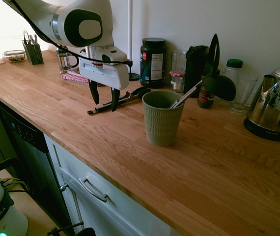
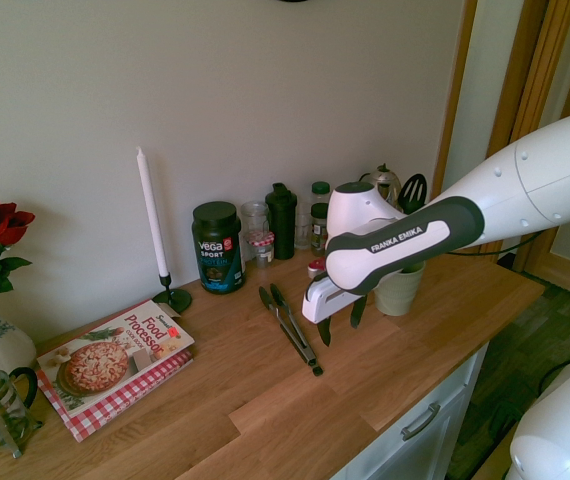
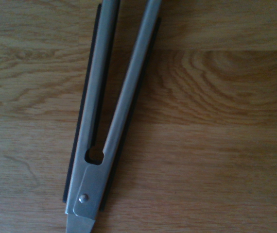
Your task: Put the tongs back in the holder
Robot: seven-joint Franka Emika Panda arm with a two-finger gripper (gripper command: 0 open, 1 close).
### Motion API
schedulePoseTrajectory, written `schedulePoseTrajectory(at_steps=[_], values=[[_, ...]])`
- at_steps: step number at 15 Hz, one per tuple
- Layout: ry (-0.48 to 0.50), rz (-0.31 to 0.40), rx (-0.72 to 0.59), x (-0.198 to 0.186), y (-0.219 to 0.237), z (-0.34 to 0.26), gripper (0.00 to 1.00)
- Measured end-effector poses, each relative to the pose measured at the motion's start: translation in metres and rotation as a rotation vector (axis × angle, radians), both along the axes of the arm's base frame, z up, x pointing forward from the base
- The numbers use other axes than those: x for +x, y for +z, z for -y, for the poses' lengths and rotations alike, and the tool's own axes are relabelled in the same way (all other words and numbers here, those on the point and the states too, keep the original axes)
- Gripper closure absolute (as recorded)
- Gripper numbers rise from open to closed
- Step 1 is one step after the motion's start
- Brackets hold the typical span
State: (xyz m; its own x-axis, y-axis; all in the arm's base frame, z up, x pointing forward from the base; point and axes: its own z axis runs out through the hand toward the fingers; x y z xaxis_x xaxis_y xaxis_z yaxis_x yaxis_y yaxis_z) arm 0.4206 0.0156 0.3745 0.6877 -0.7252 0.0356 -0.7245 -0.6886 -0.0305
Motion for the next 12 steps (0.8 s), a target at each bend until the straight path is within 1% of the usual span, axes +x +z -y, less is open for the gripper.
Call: schedulePoseTrajectory(at_steps=[2, 4, 6, 8, 12], values=[[-0.005, 0.001, 0.005, 0.001, 0.0, 0.0, 0.0], [-0.02, 0.043, 0.002, 0.012, 0.014, -0.006, 0.0], [-0.039, 0.09, -0.005, 0.035, 0.041, -0.022, 0.0], [-0.067, 0.12, -0.031, 0.062, 0.053, -0.04, 0.0], [-0.098, 0.141, -0.058, 0.118, 0.034, -0.066, 0.0]])
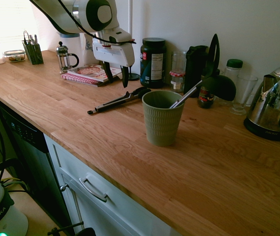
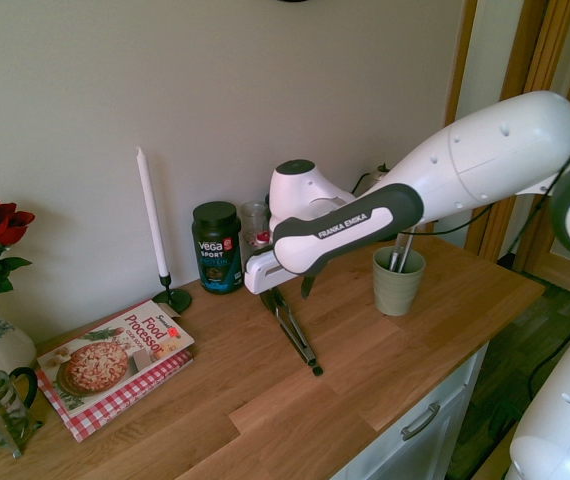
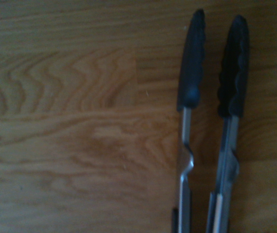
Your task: Put the tongs back in the holder
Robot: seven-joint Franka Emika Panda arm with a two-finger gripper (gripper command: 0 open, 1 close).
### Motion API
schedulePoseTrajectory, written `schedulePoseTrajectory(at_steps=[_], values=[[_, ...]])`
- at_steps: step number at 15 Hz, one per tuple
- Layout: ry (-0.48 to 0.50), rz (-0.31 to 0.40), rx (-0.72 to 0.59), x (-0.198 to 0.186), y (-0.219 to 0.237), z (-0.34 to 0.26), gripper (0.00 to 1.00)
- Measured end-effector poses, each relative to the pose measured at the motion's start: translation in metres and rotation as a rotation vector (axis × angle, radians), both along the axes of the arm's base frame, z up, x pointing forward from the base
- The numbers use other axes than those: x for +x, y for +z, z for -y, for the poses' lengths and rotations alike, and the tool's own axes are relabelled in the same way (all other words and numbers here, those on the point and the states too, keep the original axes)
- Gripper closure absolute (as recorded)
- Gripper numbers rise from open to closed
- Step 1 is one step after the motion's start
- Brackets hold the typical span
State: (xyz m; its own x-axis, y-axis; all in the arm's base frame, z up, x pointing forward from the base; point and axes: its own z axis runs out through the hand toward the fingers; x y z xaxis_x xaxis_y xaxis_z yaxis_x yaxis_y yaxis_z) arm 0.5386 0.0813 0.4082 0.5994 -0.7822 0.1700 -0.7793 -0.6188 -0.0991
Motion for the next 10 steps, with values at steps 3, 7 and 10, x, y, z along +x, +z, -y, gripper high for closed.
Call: schedulePoseTrajectory(at_steps=[3, 7, 10], values=[[0.021, -0.021, 0.001, 0.027, -0.023, -0.015, 0.0], [0.015, -0.043, 0.0, 0.051, -0.046, -0.014, 1.0], [0.016, -0.053, -0.002, 0.056, -0.053, -0.015, 1.0]])
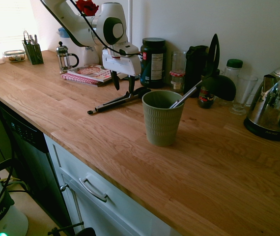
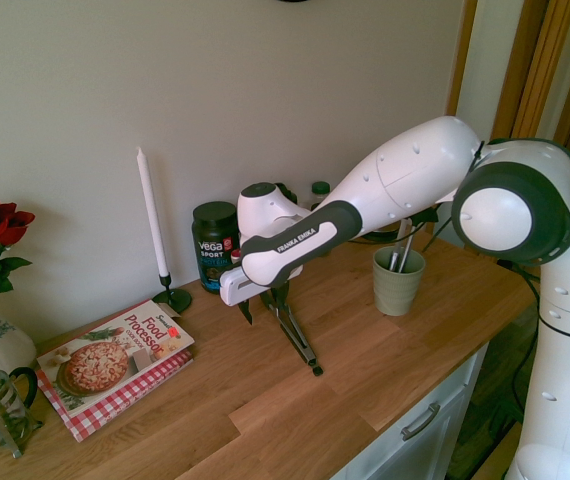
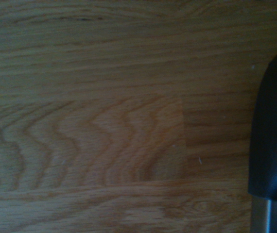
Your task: Put the tongs back in the holder
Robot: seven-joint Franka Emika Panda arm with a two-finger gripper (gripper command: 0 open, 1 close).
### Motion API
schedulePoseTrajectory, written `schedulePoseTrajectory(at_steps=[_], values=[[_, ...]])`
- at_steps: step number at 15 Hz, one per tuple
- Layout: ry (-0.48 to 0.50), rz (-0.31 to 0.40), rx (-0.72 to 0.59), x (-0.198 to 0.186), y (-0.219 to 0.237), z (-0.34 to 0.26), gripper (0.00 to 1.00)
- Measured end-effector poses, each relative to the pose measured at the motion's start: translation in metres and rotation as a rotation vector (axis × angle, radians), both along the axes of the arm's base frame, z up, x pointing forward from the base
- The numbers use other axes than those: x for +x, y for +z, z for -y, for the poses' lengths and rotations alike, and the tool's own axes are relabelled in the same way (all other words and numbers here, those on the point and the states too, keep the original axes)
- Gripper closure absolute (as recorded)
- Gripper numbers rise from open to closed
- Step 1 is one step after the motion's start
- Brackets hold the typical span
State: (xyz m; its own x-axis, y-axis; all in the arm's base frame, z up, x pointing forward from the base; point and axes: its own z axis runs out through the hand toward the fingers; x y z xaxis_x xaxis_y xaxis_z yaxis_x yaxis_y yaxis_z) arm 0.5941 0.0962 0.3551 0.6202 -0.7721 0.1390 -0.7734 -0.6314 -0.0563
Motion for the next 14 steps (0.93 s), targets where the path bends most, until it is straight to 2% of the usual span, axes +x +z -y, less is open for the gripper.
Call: schedulePoseTrajectory(at_steps=[14], values=[[-0.001, -0.038, -0.011, 0.0, -0.014, 0.0, 1.0]])
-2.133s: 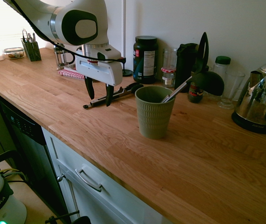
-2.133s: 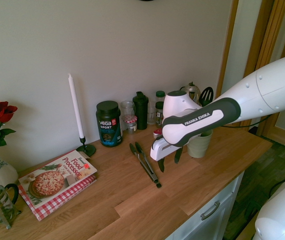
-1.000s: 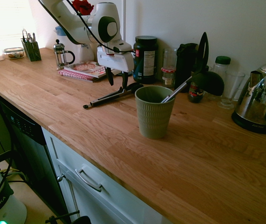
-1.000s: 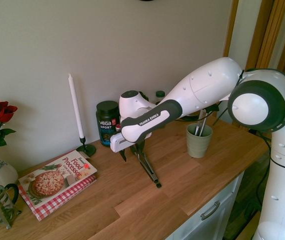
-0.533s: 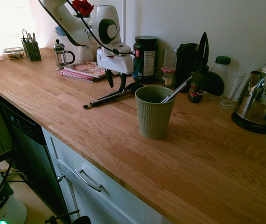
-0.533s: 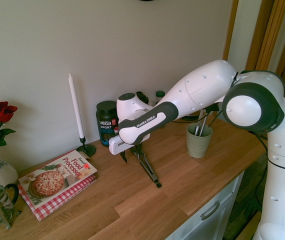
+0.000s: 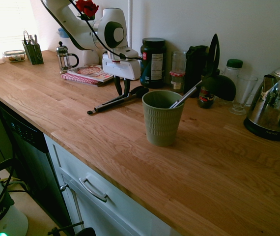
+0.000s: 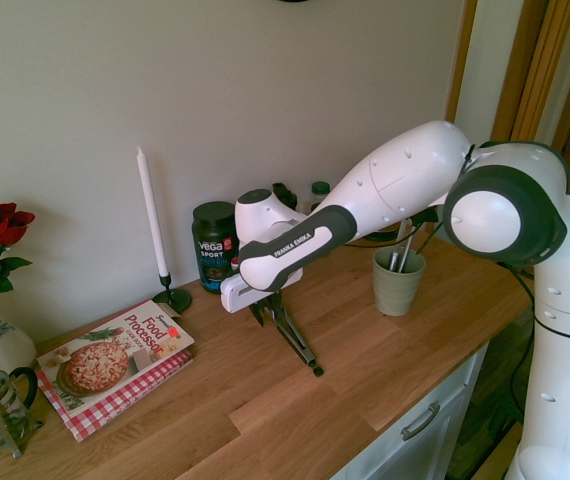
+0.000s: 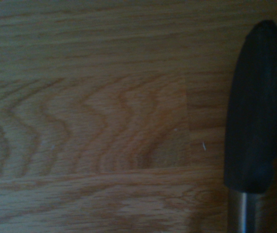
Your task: Put the tongs back in the holder
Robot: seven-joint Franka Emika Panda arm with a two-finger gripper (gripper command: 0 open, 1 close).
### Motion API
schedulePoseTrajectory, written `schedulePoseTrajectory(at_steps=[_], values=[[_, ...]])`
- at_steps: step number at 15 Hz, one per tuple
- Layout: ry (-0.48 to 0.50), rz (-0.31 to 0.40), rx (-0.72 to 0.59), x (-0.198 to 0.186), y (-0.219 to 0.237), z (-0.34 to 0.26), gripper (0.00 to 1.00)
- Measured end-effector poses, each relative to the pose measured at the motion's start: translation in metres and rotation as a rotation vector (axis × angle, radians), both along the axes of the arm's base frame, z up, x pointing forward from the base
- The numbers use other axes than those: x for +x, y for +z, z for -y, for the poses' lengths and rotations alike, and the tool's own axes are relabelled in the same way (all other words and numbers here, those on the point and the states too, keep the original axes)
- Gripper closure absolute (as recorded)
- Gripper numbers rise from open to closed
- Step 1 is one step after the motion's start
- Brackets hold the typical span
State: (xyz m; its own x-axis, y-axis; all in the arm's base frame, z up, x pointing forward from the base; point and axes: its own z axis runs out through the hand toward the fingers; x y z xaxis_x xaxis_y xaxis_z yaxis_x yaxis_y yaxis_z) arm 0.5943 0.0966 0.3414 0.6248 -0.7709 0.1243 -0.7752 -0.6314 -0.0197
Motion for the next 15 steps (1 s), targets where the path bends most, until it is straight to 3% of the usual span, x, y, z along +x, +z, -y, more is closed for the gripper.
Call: schedulePoseTrajectory(at_steps=[11, 13, 15], values=[[0.02, 0.012, 0.008, -0.003, -0.002, -0.001, 1.0], [0.015, 0.06, 0.015, 0.002, 0.026, 0.004, 1.0], [0.012, 0.13, 0.021, 0.001, 0.088, 0.007, 1.0]])
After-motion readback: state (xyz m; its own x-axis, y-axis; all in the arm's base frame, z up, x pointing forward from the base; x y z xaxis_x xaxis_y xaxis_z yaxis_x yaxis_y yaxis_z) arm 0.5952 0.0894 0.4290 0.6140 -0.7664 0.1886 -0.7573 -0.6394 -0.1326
